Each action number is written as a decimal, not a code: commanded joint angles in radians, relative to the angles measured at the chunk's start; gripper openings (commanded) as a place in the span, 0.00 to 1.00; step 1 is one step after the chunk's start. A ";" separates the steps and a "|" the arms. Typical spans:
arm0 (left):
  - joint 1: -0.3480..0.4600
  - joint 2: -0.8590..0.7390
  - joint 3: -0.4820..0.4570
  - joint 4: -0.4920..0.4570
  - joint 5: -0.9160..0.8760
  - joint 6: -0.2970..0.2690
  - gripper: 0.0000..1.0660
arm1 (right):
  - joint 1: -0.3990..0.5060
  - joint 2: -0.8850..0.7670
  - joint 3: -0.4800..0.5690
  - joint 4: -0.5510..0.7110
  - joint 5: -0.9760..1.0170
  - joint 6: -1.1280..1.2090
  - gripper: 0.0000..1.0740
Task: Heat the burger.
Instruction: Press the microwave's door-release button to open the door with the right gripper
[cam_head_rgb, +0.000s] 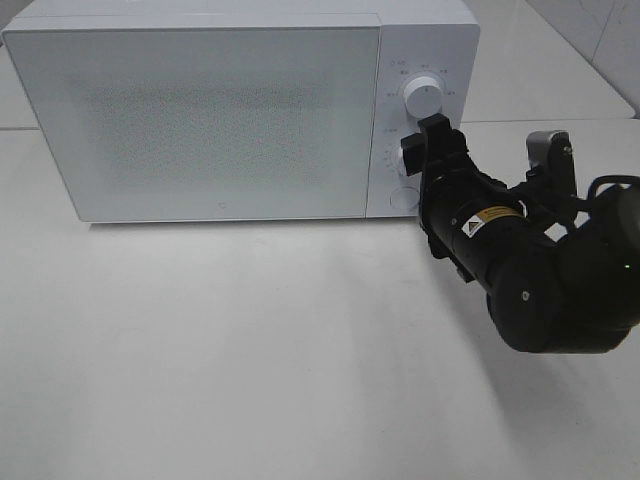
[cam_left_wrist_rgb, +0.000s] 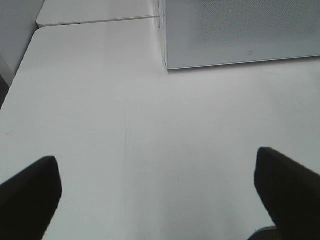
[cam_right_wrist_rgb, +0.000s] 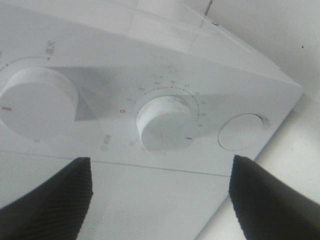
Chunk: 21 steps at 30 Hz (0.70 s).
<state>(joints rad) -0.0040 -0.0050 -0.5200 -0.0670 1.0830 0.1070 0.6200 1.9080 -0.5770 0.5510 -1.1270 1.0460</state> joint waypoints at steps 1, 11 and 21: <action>0.004 -0.025 0.003 -0.005 -0.014 -0.004 0.92 | -0.003 -0.065 0.023 -0.025 0.082 -0.133 0.70; 0.004 -0.025 0.003 -0.005 -0.014 -0.004 0.92 | -0.003 -0.311 0.030 -0.024 0.571 -0.770 0.70; 0.004 -0.025 0.003 -0.005 -0.014 -0.004 0.92 | -0.004 -0.454 0.002 -0.020 0.971 -1.171 0.70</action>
<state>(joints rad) -0.0040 -0.0050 -0.5200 -0.0670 1.0830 0.1070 0.6200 1.4680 -0.5690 0.5380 -0.1900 -0.0900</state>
